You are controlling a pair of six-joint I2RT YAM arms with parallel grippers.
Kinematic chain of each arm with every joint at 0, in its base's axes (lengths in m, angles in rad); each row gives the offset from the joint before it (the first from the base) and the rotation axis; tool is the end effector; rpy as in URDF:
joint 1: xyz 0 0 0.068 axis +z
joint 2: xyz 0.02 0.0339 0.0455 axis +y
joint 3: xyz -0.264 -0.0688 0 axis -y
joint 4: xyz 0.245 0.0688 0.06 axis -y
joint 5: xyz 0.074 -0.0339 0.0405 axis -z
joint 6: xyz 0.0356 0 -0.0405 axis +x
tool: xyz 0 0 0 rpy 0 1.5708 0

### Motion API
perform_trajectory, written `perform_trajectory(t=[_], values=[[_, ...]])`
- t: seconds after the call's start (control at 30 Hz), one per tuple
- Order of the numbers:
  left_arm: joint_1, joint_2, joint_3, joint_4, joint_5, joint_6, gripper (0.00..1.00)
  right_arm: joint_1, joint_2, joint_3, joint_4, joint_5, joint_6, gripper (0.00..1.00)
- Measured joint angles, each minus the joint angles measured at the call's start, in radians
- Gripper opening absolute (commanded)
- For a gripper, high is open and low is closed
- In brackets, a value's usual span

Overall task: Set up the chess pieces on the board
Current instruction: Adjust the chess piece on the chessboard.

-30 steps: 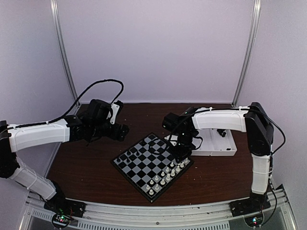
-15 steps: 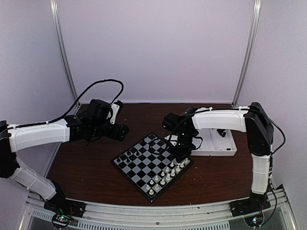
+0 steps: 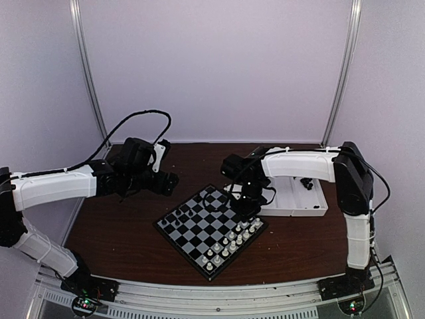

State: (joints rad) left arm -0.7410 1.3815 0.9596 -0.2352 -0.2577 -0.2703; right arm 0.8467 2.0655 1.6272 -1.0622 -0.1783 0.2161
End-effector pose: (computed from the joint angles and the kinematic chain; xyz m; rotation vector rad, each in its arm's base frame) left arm 0.2306 -0.1987 0.2610 0.3788 2.1839 -0.2759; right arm 0.2605 0.3040 0.1874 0.9699 -2.9421 -0.2939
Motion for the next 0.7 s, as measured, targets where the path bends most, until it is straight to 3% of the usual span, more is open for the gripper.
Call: perform_trajectory(t=[0.1, 0.3, 0.7], values=[[0.0, 0.0, 0.0, 0.0, 0.0, 0.0, 0.94, 0.0, 0.008, 0.011, 0.0, 0.0, -0.004, 0.1], [0.0, 0.0, 0.0, 0.0, 0.0, 0.0, 0.94, 0.0, 0.016, 0.019, -0.003, 0.001, -0.01, 0.23], [0.0, 0.0, 0.0, 0.0, 0.0, 0.0, 0.94, 0.0, 0.016, 0.103, -0.04, 0.042, -0.016, 0.25]])
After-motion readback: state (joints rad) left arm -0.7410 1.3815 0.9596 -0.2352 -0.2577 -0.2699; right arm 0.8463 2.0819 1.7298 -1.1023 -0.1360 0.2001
